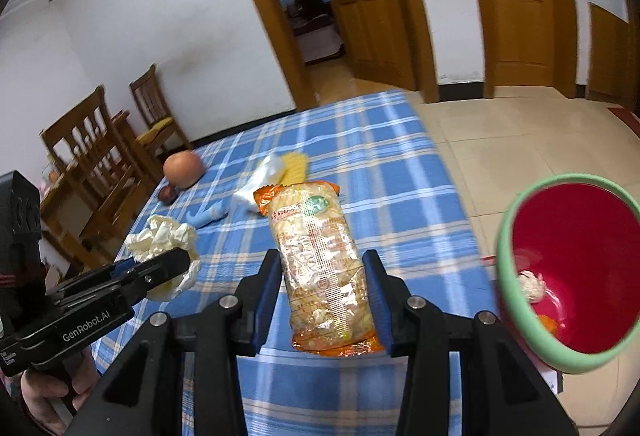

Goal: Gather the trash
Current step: 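Carry the paper and bread bag over the bucket and release both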

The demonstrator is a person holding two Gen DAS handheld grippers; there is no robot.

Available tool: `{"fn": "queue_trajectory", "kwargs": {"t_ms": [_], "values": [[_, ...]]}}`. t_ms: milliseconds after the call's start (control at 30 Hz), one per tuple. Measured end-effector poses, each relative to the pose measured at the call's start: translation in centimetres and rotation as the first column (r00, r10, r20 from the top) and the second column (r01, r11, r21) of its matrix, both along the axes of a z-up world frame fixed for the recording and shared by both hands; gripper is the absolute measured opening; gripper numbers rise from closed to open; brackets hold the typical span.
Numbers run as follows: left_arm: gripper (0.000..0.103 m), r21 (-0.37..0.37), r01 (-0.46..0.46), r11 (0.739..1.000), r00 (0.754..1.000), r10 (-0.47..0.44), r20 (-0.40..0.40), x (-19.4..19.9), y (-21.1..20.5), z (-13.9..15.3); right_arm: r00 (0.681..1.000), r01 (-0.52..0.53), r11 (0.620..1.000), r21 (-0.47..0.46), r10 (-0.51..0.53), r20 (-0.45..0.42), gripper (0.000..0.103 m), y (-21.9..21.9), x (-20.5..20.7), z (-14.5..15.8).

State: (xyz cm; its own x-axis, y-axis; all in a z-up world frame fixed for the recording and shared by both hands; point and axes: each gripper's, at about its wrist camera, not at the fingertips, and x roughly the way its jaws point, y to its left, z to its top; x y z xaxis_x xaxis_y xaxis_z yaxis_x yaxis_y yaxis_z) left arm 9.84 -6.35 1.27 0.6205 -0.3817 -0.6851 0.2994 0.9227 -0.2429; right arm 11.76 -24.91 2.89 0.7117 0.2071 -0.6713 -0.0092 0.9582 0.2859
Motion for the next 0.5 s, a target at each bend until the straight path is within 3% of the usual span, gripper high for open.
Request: {"fn": "queue_trajectory", "kwargs": {"t_ms": [500], "values": [[0.030, 0.008, 0.153, 0.988, 0.988, -0.153, 0.021, -0.1, -7.7, 1.6, 0.970, 0.238, 0.971, 0.011, -0.239, 0.037, 0.044, -8.5, -4.4, 1.0]]}}
